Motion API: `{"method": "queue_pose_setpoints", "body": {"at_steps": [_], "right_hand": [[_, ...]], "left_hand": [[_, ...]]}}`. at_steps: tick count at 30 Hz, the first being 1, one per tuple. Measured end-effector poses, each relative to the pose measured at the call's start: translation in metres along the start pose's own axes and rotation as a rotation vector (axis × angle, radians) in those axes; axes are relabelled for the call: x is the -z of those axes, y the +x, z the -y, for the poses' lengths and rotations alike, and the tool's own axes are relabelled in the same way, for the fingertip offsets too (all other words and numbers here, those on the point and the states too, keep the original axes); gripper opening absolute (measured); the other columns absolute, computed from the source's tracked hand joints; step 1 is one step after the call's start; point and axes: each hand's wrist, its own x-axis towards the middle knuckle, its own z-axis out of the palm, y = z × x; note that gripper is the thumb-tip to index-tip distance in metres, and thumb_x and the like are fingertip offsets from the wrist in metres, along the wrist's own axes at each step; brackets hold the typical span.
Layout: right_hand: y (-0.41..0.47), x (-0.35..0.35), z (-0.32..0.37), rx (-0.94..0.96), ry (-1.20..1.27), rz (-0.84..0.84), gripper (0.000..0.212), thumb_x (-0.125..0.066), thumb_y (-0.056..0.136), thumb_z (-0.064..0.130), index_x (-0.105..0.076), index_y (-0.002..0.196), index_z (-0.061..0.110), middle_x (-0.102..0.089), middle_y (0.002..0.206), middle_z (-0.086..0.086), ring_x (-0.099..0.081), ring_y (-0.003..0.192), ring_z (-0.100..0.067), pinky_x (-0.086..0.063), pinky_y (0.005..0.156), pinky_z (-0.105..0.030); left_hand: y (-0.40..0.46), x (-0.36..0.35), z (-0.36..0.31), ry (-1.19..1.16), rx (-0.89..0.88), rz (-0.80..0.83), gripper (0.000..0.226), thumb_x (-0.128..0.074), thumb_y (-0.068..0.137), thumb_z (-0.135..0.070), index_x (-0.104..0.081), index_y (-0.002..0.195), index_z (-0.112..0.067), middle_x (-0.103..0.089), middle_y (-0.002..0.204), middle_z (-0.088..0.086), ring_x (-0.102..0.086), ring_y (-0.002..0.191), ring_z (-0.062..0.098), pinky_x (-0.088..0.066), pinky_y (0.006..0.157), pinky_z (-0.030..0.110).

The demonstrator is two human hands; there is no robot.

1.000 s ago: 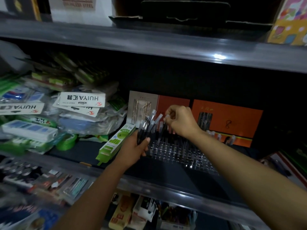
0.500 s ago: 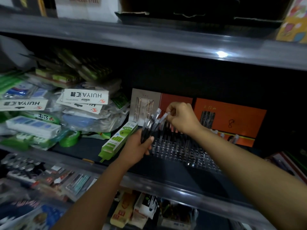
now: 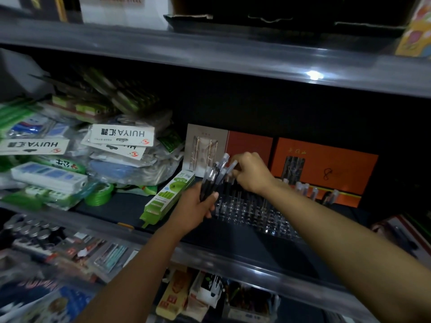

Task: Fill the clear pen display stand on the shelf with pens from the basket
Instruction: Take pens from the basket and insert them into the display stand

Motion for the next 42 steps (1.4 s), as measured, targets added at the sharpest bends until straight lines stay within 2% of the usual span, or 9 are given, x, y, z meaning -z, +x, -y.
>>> {"method": "queue_pose_setpoints", "body": {"at_steps": [4,7,11,15,17,20,30,36,42], "right_hand": [[0.004,0.000,0.002,-0.020,-0.002,0.044,0.028,-0.067,0.084,-0.001,-0.060,0.067,0.021,-0.059,0.072,0.002,-0.061,0.074,-0.018,-0.042,0.062,-0.023],[0.005,-0.001,0.005,-0.010,-0.014,0.046,0.040,-0.072,0.081,0.003,-0.053,0.057,0.029,-0.055,0.066,0.010,-0.058,0.076,-0.015,-0.049,0.082,-0.042],[0.007,-0.003,0.009,0.019,-0.022,0.059,0.037,-0.076,0.080,0.007,-0.051,0.059,0.026,-0.059,0.071,0.000,-0.063,0.074,-0.021,-0.048,0.055,-0.025],[0.008,0.001,0.006,0.010,0.004,0.079,0.022,-0.078,0.077,0.009,-0.061,0.068,0.018,-0.066,0.075,-0.005,-0.066,0.077,-0.021,-0.053,0.069,-0.032],[0.005,0.009,0.007,0.023,0.080,0.099,0.013,-0.078,0.077,0.005,-0.066,0.083,0.008,-0.069,0.076,-0.005,-0.067,0.072,-0.011,-0.057,0.066,-0.029],[-0.004,0.027,0.012,0.031,0.199,0.148,0.017,-0.075,0.079,0.001,-0.067,0.094,0.004,-0.065,0.071,0.002,-0.059,0.053,0.008,-0.046,0.050,-0.011],[-0.019,0.065,0.018,0.011,0.218,0.094,0.006,-0.071,0.085,0.009,-0.068,0.087,0.004,-0.065,0.069,0.000,-0.056,0.056,-0.005,-0.047,0.054,-0.020],[-0.024,0.093,0.014,-0.015,0.202,-0.011,0.007,-0.070,0.083,0.005,-0.071,0.089,0.002,-0.068,0.083,-0.008,-0.059,0.077,-0.013,-0.050,0.076,-0.031],[-0.023,0.097,0.003,-0.051,0.112,-0.041,0.006,-0.068,0.083,0.006,-0.071,0.088,0.005,-0.067,0.082,-0.004,-0.059,0.074,-0.011,-0.046,0.065,-0.022]], "left_hand": [[-0.001,0.002,0.004,-0.004,0.015,-0.010,0.014,-0.055,0.094,-0.020,-0.055,0.102,-0.009,-0.061,0.068,0.007,-0.056,0.049,0.011,-0.038,0.042,0.013],[-0.001,0.005,0.007,-0.001,0.015,-0.020,0.008,-0.055,0.094,-0.021,-0.056,0.096,-0.013,-0.062,0.067,0.006,-0.056,0.050,0.012,-0.038,0.042,0.012],[-0.002,0.009,0.011,-0.003,0.009,-0.031,0.003,-0.055,0.094,-0.021,-0.054,0.092,-0.023,-0.062,0.067,0.005,-0.057,0.050,0.014,-0.038,0.042,0.012],[-0.004,0.011,0.012,-0.003,0.017,-0.043,0.002,-0.055,0.094,-0.023,-0.054,0.092,-0.023,-0.063,0.067,0.006,-0.057,0.049,0.012,-0.039,0.042,0.014],[-0.006,0.012,0.012,-0.006,0.022,-0.045,0.002,-0.055,0.094,-0.024,-0.054,0.092,-0.024,-0.063,0.067,0.005,-0.058,0.049,0.012,-0.040,0.042,0.017],[-0.008,0.010,0.009,-0.002,0.018,-0.031,0.002,-0.054,0.094,-0.024,-0.054,0.093,-0.026,-0.063,0.067,0.003,-0.058,0.050,0.012,-0.042,0.042,0.023],[-0.016,-0.002,-0.014,0.013,0.032,0.024,0.009,-0.054,0.094,-0.022,-0.053,0.091,-0.014,-0.062,0.068,0.001,-0.058,0.054,0.012,-0.041,0.044,0.020],[-0.017,0.004,-0.010,0.075,0.046,-0.016,0.008,-0.055,0.094,-0.021,-0.053,0.086,-0.018,-0.062,0.068,0.004,-0.057,0.051,0.012,-0.039,0.044,0.016],[-0.016,0.007,-0.004,0.094,0.064,-0.040,0.010,-0.055,0.094,-0.020,-0.052,0.084,-0.021,-0.062,0.067,0.005,-0.058,0.052,0.015,-0.038,0.042,0.015]]}}
